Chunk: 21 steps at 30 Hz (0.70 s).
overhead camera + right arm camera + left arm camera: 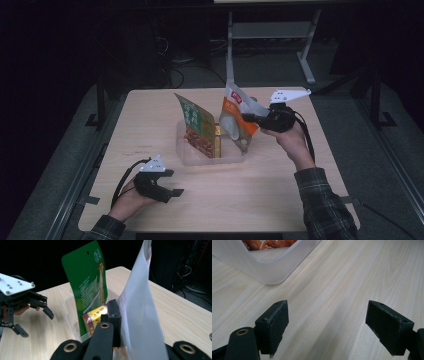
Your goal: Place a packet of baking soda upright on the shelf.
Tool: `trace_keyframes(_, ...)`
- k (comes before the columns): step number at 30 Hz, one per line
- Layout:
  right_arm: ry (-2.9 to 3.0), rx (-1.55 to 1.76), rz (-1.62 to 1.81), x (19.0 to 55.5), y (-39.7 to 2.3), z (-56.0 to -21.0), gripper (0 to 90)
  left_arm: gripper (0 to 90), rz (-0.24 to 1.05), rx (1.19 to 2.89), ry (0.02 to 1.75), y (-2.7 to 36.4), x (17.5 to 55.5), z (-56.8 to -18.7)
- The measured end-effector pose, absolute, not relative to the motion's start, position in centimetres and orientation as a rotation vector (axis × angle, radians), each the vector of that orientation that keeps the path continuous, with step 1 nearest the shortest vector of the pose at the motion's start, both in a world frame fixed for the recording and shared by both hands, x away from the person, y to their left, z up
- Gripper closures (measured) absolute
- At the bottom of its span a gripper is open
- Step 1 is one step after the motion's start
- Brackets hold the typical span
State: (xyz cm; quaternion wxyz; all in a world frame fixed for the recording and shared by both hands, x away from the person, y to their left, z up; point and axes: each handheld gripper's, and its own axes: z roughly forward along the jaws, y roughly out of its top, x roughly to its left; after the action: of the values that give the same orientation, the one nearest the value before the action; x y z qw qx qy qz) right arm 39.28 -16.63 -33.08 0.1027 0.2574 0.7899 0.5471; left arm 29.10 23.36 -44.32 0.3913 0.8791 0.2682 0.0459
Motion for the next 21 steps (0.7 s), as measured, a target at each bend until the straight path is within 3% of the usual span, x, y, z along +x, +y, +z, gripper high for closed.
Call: trace_keyframes(21, 2.369, 0.810, 1.541, 40.4, -16.0, -35.3, 90.0, 18.1, 0.102, 2.237, 0.674, 23.2, 28.9, -44.4)
